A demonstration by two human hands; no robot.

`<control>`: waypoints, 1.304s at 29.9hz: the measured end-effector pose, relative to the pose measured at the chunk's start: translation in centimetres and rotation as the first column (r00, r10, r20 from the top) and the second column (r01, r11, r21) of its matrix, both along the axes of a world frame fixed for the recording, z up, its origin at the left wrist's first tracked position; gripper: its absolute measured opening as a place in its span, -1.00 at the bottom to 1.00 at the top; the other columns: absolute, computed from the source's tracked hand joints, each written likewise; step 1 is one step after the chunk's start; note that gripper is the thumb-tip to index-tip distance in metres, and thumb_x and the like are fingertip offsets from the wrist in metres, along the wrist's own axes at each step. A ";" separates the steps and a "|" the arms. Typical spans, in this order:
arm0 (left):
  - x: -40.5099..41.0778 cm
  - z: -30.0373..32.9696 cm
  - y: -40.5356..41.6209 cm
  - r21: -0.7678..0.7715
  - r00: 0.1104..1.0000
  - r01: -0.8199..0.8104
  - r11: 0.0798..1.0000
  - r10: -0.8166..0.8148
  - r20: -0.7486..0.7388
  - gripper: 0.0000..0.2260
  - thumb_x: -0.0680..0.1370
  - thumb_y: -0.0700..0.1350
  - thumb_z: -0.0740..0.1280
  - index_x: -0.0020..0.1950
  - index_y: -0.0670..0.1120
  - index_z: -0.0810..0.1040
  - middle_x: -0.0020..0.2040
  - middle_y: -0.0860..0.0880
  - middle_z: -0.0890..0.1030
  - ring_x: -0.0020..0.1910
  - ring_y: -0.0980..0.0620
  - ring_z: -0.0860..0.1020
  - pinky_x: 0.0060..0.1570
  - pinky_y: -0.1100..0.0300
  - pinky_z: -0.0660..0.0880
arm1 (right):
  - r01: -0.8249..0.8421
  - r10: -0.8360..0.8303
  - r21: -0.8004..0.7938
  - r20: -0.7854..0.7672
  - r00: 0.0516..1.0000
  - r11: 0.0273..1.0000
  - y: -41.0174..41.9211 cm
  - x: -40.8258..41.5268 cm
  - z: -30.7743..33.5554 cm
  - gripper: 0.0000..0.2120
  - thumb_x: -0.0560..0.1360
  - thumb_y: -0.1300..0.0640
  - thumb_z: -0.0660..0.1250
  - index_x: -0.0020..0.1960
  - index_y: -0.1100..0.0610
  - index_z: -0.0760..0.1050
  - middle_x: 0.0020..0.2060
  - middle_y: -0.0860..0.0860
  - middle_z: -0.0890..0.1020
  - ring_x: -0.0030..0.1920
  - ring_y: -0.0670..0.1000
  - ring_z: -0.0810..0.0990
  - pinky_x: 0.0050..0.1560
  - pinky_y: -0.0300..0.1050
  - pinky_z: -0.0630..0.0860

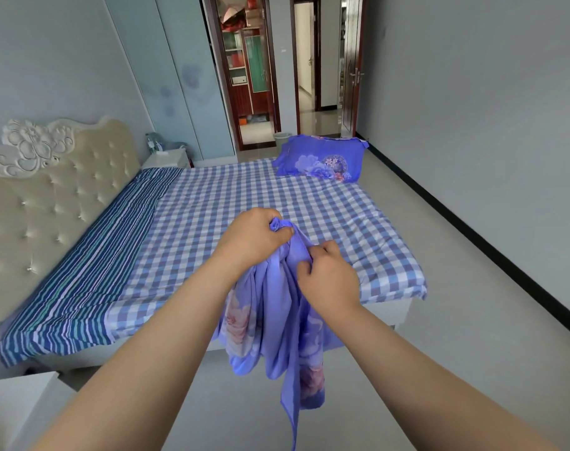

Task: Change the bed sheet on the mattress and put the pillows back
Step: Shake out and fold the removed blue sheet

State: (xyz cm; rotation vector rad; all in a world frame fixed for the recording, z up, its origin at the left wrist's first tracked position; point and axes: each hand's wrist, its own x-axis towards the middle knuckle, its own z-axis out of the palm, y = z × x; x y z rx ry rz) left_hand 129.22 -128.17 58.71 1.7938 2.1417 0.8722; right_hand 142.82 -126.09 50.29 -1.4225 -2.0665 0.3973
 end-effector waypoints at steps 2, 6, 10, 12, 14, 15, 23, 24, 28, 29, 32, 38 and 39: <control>0.0 0.2 -0.1 0.009 1.000 -0.018 1.000 0.018 -0.014 -0.62 0.51 -0.03 0.35 -0.42 -0.08 0.25 -0.45 0.01 0.34 -0.40 0.02 0.32 -0.39 0.15 0.24 | -0.031 0.032 -0.047 0.016 0.999 0.998 0.5 0.8 -0.3 -0.82 0.53 0.13 0.14 -0.06 0.18 0.48 0.01 0.04 0.44 -0.32 0.09 0.43 -0.36 -0.15 0.31; -0.4 0.8 -0.2 0.101 0.997 -0.074 0.992 0.072 0.018 -0.60 0.52 -0.03 0.35 -0.42 -0.08 0.25 -0.47 0.00 0.33 -0.42 0.02 0.31 -0.38 0.14 0.24 | -0.060 0.063 -0.154 0.013 0.998 0.986 1.3 2.3 -2.2 -0.71 0.51 0.15 0.17 -0.37 0.09 0.23 -0.12 0.05 0.40 -0.27 0.10 0.42 -0.27 -0.12 0.34; -1.8 2.0 0.0 0.205 0.982 -0.183 0.961 0.169 0.087 -0.61 0.52 -0.04 0.34 -0.42 -0.07 0.25 -0.46 -0.02 0.34 -0.43 0.01 0.32 -0.37 0.11 0.23 | -0.006 0.004 -0.264 -0.010 1.000 0.964 1.6 3.8 -5.0 -0.66 0.51 0.12 0.18 -0.41 0.09 0.20 -0.27 0.01 0.34 -0.26 0.12 0.42 -0.23 -0.09 0.37; -2.5 2.3 0.1 0.241 0.968 -0.243 0.940 0.218 0.128 -0.61 0.52 -0.03 0.34 -0.41 -0.07 0.25 -0.46 -0.03 0.34 -0.44 0.01 0.31 -0.38 0.11 0.21 | 0.022 -0.027 -0.297 -0.012 1.000 0.955 1.9 4.5 -5.8 -0.66 0.52 0.11 0.17 -0.42 0.09 0.22 -0.29 0.01 0.33 -0.27 0.12 0.42 -0.25 -0.11 0.33; -3.0 2.2 0.1 0.267 0.950 -0.290 0.919 0.243 0.196 -0.61 0.53 -0.04 0.34 -0.41 -0.07 0.24 -0.47 -0.02 0.32 -0.45 0.00 0.28 -0.41 0.12 0.21 | 0.033 -0.037 -0.315 -0.005 0.999 0.948 2.3 5.0 -6.4 -0.64 0.52 0.10 0.17 -0.42 0.10 0.21 -0.32 0.02 0.31 -0.28 0.12 0.41 -0.27 -0.13 0.30; -3.2 2.1 0.1 0.276 0.940 -0.315 0.908 0.257 0.225 -0.62 0.53 -0.05 0.33 -0.40 -0.07 0.24 -0.46 -0.01 0.32 -0.45 0.02 0.28 -0.42 0.13 0.22 | 0.039 -0.041 -0.329 0.002 0.999 0.943 2.5 5.3 -6.6 -0.64 0.53 0.11 0.17 -0.43 0.09 0.20 -0.31 0.04 0.33 -0.28 0.12 0.41 -0.27 -0.13 0.29; -5.1 2.3 -0.3 0.354 0.870 -0.431 0.830 0.278 0.407 -0.59 0.53 -0.10 0.32 -0.42 -0.04 0.17 -0.47 0.00 0.24 -0.47 0.03 0.19 -0.41 0.13 0.15 | -0.017 0.006 -0.447 -0.025 1.000 0.895 3.3 7.8 -9.0 -0.60 0.51 0.20 0.16 -0.49 -0.02 0.38 -0.26 0.12 0.46 -0.44 -0.05 0.38 -0.41 -0.23 0.29; -5.0 2.5 -0.2 0.357 0.874 -0.418 0.835 0.262 0.409 -0.59 0.53 -0.11 0.32 -0.42 -0.04 0.16 -0.47 0.00 0.23 -0.47 0.03 0.19 -0.42 0.14 0.15 | -0.091 0.066 -0.454 -0.071 0.995 0.886 3.1 7.6 -9.2 -0.60 0.50 0.24 0.18 -0.43 -0.07 0.52 -0.23 0.10 0.48 -0.43 -0.11 0.39 -0.39 -0.27 0.34; -3.5 3.0 0.4 0.367 0.897 -0.354 0.860 0.201 0.393 -0.59 0.52 -0.14 0.32 -0.42 -0.04 0.17 -0.47 0.01 0.24 -0.47 0.05 0.19 -0.41 0.15 0.16 | -0.315 0.207 -0.523 -0.255 0.945 0.792 1.5 5.1 -8.9 -0.73 0.52 0.08 0.32 0.21 0.02 0.56 0.12 -0.02 0.37 0.05 -0.20 0.44 0.19 -0.33 0.36; -3.1 3.1 0.6 0.374 0.899 -0.344 0.861 0.186 0.397 -0.59 0.52 -0.14 0.33 -0.42 -0.04 0.18 -0.48 0.02 0.24 -0.47 0.06 0.20 -0.41 0.16 0.17 | -0.335 0.219 -0.535 -0.269 0.938 0.776 0.9 4.3 -8.7 -0.66 0.50 -0.06 0.34 0.25 -0.03 0.52 0.19 -0.04 0.32 0.16 -0.19 0.39 0.26 -0.33 0.30; -2.2 3.2 1.1 0.384 0.897 -0.338 0.859 0.170 0.409 -0.60 0.52 -0.13 0.33 -0.43 -0.03 0.20 -0.48 0.02 0.25 -0.48 0.08 0.20 -0.46 0.24 0.17 | -0.373 0.299 -0.524 -0.223 0.928 0.765 -0.8 2.1 -8.3 -0.44 0.42 -0.30 0.32 0.33 -0.07 0.42 0.21 -0.06 0.27 0.25 -0.11 0.33 0.35 -0.20 0.26; -1.7 3.0 1.8 0.382 0.868 -0.345 0.857 0.137 0.477 -0.65 0.52 -0.09 0.34 -0.40 -0.04 0.26 -0.46 0.02 0.30 -0.44 0.05 0.24 -0.33 0.17 0.24 | -0.229 0.185 -0.484 -0.138 0.973 0.844 -0.9 -0.7 -9.2 -0.54 0.46 -0.13 0.30 0.32 -0.03 0.38 0.20 0.06 0.34 0.23 0.11 0.43 0.26 -0.06 0.39; -1.7 3.0 1.9 0.383 0.862 -0.350 0.855 0.134 0.489 -0.66 0.52 -0.08 0.34 -0.39 -0.04 0.26 -0.45 0.02 0.30 -0.44 0.06 0.23 -0.34 0.17 0.23 | -0.226 0.180 -0.497 -0.139 0.974 0.838 -0.7 -0.8 -9.3 -0.57 0.47 -0.11 0.30 0.30 -0.02 0.41 0.18 0.07 0.35 0.20 0.12 0.44 0.23 -0.08 0.40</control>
